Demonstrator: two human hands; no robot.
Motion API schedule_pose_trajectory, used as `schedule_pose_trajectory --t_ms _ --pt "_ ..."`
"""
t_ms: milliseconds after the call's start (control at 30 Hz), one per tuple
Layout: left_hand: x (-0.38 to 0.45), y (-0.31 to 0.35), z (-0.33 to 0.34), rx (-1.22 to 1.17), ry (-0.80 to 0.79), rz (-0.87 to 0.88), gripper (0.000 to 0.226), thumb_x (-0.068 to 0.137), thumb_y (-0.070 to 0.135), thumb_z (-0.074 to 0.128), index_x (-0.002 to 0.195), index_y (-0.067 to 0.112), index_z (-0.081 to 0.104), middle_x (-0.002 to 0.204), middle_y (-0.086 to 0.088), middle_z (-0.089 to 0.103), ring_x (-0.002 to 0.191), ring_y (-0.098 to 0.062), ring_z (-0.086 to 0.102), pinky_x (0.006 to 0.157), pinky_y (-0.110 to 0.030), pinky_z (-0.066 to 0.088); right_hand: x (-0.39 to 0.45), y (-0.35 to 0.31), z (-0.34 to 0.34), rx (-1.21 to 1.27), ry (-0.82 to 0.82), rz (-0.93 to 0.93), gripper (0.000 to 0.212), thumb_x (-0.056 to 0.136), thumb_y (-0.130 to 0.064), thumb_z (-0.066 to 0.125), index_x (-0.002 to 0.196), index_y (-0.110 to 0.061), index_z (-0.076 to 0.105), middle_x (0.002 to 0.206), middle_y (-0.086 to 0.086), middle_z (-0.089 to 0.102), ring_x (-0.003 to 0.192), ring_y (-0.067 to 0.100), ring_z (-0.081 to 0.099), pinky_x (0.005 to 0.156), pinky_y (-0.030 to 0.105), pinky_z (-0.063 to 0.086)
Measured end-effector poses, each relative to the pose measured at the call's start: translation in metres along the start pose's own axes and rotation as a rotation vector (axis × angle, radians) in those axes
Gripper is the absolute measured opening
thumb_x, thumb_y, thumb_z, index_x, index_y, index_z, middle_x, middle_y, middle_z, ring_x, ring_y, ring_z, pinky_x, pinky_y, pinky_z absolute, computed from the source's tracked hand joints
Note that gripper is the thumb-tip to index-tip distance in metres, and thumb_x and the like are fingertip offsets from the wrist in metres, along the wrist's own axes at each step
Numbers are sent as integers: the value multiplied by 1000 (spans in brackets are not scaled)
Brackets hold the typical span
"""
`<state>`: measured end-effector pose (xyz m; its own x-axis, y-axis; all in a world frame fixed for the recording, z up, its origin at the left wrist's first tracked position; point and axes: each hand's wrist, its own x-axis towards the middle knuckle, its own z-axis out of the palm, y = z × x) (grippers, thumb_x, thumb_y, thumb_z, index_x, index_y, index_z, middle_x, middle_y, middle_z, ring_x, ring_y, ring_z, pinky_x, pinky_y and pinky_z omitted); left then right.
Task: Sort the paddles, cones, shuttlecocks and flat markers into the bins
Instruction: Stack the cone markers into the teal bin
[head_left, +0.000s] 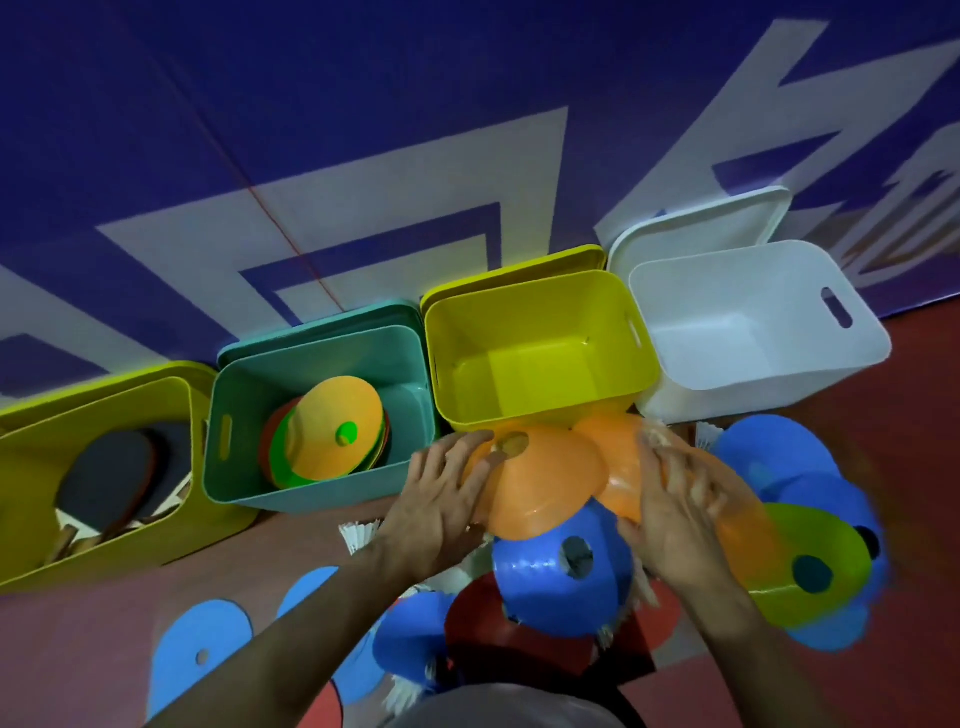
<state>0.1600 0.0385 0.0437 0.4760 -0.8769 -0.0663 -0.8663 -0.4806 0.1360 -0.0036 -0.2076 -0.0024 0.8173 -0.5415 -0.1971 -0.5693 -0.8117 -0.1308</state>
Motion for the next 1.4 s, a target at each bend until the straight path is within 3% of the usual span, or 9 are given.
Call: schedule_pose_trajectory --t_ms 200,300,467,567,667,733,900,1100,1400 --pt "-46 -27 -30 -278 241 -121 80 80 52 70 146 19 40 152 6 34 135 -23 32 106 -41 32 -9 -46 -41 102 163 -66 93 75 -50 79 147 -11 36 139 13 41 127 41 35 89 59 39" --pt "-70 -49 -49 -345 336 -194 78 80 50 70 144 19 39 141 3 42 126 -21 39 99 -42 37 -12 -78 -65 165 236 -142 83 85 -66 49 147 -12 36 134 11 40 120 37 38 90 55 41" --pt "-108 -105 -74 -437 454 -389 67 95 53 47 150 20 31 136 1 42 120 -16 42 100 -32 38 -4 -133 -92 210 239 -320 65 100 -56 20 148 -16 37 129 6 45 112 28 43 92 42 41" --pt "-122 -141 -80 -485 507 -537 52 102 56 23 141 29 41 128 5 50 114 -13 48 97 -37 44 1 -173 -102 347 226 -379 46 100 -51 24 129 -27 52 103 -9 55 92 18 52 72 33 43" --pt "-122 -166 -82 -522 535 -614 44 105 54 19 124 32 51 115 6 59 102 -11 54 88 -40 47 5 -206 -102 355 252 -478 26 100 -37 37 93 -25 59 54 -16 40 53 19 52 46 20 22" --pt "-116 -176 -83 -506 515 -628 39 106 51 21 110 29 53 100 4 62 88 -14 57 77 -42 49 13 -219 -89 303 262 -524 33 100 -39 35 85 -22 59 47 -16 27 42 20 49 43 25 22" --pt "-91 -207 -72 -389 439 -689 35 104 45 36 96 18 56 82 -9 68 71 -30 64 60 -44 52 30 -238 -69 182 112 -497 53 100 -55 17 98 -25 60 63 -3 59 57 23 58 52 41 48" --pt "-65 -241 -48 -401 358 -751 28 100 42 48 91 15 52 77 -9 65 70 -32 63 59 -42 53 40 -243 -75 124 233 -448 39 97 -49 43 104 -15 60 63 7 60 58 33 59 46 33 37" --pt "-42 -251 -34 -465 339 -844 42 102 44 44 133 17 45 121 -11 65 100 -31 65 77 -39 53 52 -242 -81 349 145 -320 27 99 -34 50 123 -24 44 69 0 57 57 23 53 48 33 36"
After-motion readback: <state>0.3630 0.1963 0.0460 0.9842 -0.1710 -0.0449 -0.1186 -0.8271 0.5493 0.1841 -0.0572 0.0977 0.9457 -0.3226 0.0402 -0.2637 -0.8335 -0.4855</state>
